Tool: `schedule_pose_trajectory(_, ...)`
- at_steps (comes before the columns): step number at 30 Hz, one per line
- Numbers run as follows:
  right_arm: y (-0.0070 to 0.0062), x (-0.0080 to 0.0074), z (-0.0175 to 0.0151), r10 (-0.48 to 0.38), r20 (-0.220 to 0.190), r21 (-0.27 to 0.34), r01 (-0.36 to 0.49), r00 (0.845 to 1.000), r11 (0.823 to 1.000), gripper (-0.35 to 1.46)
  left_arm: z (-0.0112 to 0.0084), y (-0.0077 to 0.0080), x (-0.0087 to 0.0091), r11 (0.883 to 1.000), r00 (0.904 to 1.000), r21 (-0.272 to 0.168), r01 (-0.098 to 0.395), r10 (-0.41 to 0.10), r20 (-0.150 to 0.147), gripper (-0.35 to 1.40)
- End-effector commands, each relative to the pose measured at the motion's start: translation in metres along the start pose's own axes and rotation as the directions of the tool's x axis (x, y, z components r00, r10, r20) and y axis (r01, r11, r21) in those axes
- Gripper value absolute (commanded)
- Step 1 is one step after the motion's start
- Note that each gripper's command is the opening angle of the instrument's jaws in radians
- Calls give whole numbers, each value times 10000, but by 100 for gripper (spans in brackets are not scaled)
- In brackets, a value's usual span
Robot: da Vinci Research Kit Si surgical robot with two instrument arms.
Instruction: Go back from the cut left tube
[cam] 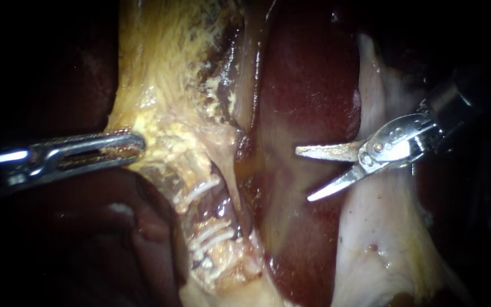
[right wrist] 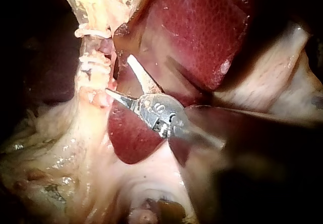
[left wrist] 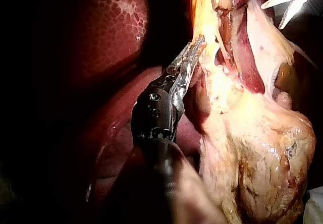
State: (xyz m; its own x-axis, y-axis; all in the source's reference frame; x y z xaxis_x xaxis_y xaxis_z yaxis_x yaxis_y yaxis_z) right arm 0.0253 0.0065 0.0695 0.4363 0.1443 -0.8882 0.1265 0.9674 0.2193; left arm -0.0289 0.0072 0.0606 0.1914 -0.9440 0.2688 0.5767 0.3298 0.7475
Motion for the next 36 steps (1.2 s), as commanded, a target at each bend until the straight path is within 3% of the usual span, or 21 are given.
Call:
schedule_pose_trajectory(1, -1, -2, 3, -19, 15, -3, 19, 10000, 10000, 143, 4, 1, 1, 10000, 10000, -49, 1, -1, 33, -35)
schedule_pose_trajectory(10, -4, -9, 14, -131, -14, 57, 131, 9999, 9999, 145, 60, 11, 12, 9999, 9998, -140, -74, 76, 158, -35)
schedule_pose_trajectory(22, -3, -6, 14, -112, -14, 54, 112, 9999, 9999, 145, 112, 12, -14, 9999, 9997, -114, 26, -23, 254, -35)
schedule_pose_trajectory(36, -2, -3, 12, -92, -18, 61, 92, 10000, 9999, 145, 115, 15, -16, 9999, 9996, -97, 27, -24, 280, -35)
